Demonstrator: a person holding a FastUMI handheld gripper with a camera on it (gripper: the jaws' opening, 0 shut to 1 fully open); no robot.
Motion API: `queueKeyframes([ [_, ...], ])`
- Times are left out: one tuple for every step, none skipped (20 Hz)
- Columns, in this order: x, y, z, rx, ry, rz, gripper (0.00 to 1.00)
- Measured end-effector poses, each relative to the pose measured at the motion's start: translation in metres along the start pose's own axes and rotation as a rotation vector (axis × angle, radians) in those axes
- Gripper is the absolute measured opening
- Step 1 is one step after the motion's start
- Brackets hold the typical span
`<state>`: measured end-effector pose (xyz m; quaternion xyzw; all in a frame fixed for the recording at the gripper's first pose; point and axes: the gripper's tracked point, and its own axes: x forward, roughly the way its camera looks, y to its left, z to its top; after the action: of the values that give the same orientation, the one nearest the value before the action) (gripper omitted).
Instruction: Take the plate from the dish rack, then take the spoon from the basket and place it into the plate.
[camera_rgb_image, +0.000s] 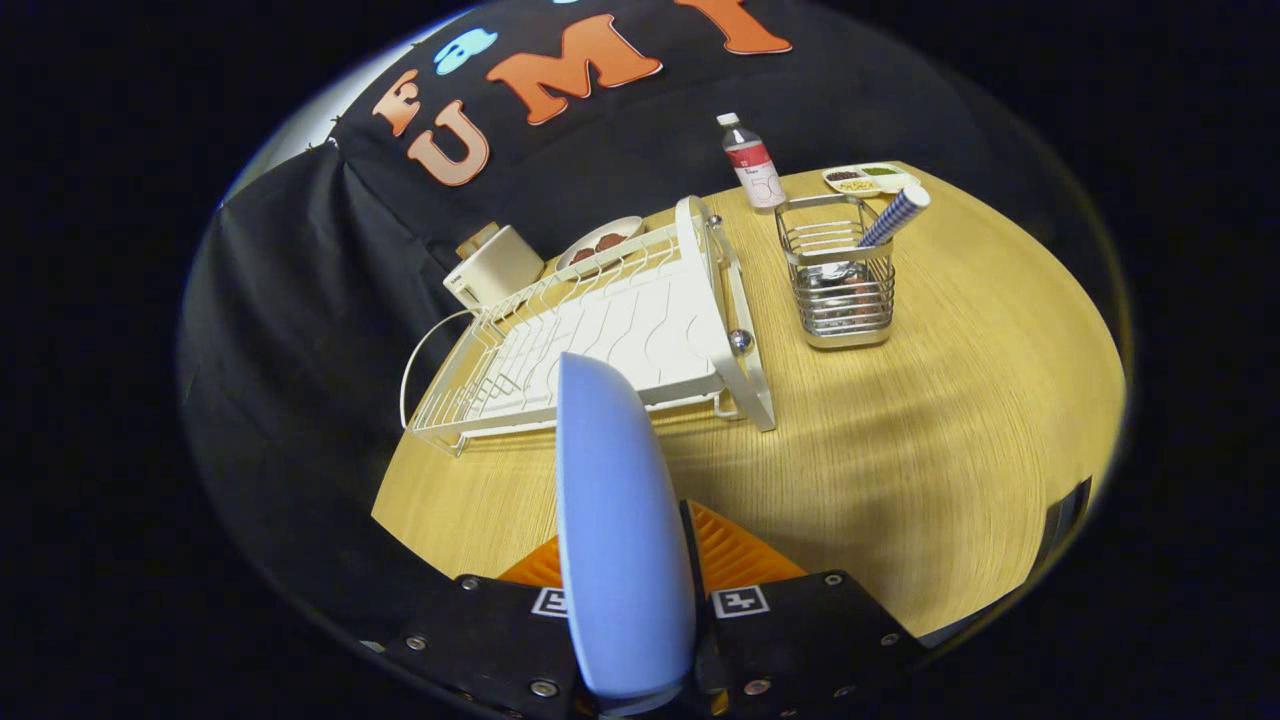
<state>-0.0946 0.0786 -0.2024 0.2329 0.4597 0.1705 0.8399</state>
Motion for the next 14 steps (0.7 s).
queueKeyframes([
  [0.001,0.0,-0.002,0.003,0.002,-0.003,0.35],
  [0.003,0.0,-0.003,-0.013,0.004,-0.009,0.35],
  [0.002,-0.004,-0.004,-0.039,0.006,-0.026,0.35],
  [0.004,-0.008,-0.006,-0.071,0.007,-0.053,0.41],
  [0.005,-0.012,-0.007,-0.089,0.011,-0.078,0.47],
  [0.006,-0.013,-0.01,-0.091,0.014,-0.083,0.52],
  [0.008,-0.012,-0.013,-0.092,0.017,-0.083,0.58],
  [0.009,-0.013,-0.015,-0.096,0.017,-0.088,0.59],
  [0.01,-0.017,-0.015,-0.103,0.014,-0.103,0.62],
  [0.011,-0.021,-0.014,-0.104,0.011,-0.12,0.65],
  [0.011,-0.024,-0.014,-0.1,0.008,-0.13,0.73],
  [0.012,-0.027,-0.013,-0.093,0.003,-0.143,0.75],
  [0.013,-0.031,-0.01,-0.094,-0.006,-0.163,0.79],
  [0.014,-0.039,-0.007,-0.103,-0.019,-0.199,0.81],
])
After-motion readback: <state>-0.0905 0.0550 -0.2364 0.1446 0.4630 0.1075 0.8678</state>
